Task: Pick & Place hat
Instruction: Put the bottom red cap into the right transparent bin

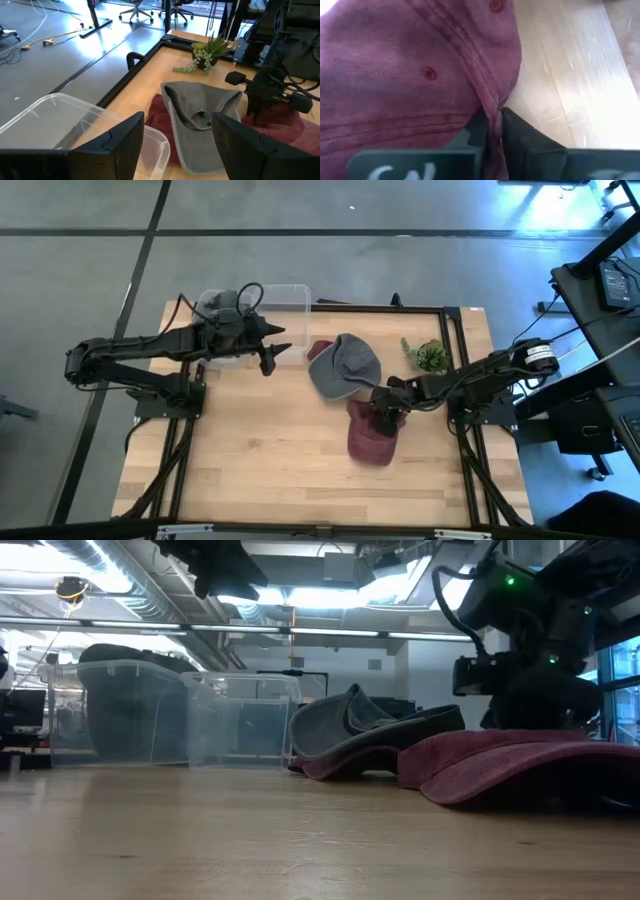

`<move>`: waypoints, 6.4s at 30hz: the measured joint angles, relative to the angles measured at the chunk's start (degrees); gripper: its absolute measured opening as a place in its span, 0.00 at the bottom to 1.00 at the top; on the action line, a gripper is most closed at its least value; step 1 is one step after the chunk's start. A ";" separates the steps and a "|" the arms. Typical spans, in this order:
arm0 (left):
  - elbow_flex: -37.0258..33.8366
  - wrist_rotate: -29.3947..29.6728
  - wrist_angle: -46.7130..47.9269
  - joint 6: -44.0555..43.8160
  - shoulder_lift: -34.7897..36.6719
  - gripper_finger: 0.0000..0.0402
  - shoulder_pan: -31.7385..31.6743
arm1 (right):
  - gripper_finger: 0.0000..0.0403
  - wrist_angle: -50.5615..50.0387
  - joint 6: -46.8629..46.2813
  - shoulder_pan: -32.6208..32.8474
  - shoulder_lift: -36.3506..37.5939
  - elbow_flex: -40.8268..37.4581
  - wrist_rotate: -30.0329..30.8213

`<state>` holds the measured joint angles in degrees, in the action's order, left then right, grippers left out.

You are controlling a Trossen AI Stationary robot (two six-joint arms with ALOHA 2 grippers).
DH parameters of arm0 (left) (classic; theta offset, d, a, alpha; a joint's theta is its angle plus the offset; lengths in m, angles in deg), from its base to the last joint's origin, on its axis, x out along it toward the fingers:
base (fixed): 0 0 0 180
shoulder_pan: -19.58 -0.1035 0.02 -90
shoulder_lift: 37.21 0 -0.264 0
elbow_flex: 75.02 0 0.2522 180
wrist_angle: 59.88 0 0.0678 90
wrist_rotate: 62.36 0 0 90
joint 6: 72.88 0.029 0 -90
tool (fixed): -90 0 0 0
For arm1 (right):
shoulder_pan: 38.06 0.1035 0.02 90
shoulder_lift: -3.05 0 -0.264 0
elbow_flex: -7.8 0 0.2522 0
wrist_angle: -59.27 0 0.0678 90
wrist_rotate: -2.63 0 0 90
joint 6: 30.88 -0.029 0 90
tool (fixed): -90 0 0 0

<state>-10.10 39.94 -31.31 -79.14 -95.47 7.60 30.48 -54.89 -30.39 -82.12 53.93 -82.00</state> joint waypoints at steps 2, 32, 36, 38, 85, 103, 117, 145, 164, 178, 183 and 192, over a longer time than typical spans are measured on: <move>0.00 -0.01 0.03 0.00 0.00 0.57 0.00 | 0.09 -1.32 -0.78 0.00 0.15 0.90 -0.15; 5.50 -10.33 -12.55 -0.83 -7.78 0.56 -0.02 | 0.09 -29.00 26.21 4.34 9.34 45.15 24.84; 8.14 -11.39 -12.42 3.51 -10.48 0.56 0.07 | 0.09 -25.49 32.48 2.50 8.92 47.22 23.82; 10.10 -14.87 -12.72 6.01 -11.76 0.56 0.37 | 0.10 -24.48 35.08 1.49 8.66 47.56 22.31; 20.28 -17.27 -2.66 9.87 -21.09 0.07 3.54 | 0.11 -11.82 41.22 -5.40 2.69 47.96 15.85; 20.17 -3.82 -3.51 15.07 -11.29 0.02 1.06 | 0.51 -25.82 32.79 -4.99 9.63 47.92 19.54; 12.17 8.03 -8.80 16.19 -8.12 0.02 -16.17 | 0.56 -34.99 25.43 -4.99 10.93 47.86 19.49; -9.44 -5.39 -34.73 20.52 -17.99 0.02 -26.70 | 0.56 -36.10 22.44 -4.99 9.75 47.86 19.49; -9.44 5.10 -30.05 19.48 -20.39 0.08 -26.80 | 0.56 -37.17 19.33 -4.99 9.75 47.86 19.49; -9.44 13.39 -29.99 19.13 -20.26 0.33 -26.75 | 0.56 -40.65 16.88 -4.96 8.68 47.86 19.49; -9.44 14.00 -30.32 20.97 -19.06 0.37 -26.75 | 0.56 -41.21 16.93 -4.99 8.59 47.86 19.49; -9.44 11.30 -24.58 17.02 -14.89 0.36 -26.77 | 0.56 -42.59 16.72 -5.10 8.33 47.86 19.49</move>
<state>-19.54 51.25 -55.88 -62.12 -110.36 -19.18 -12.11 -38.17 -35.49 -73.79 101.79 -62.51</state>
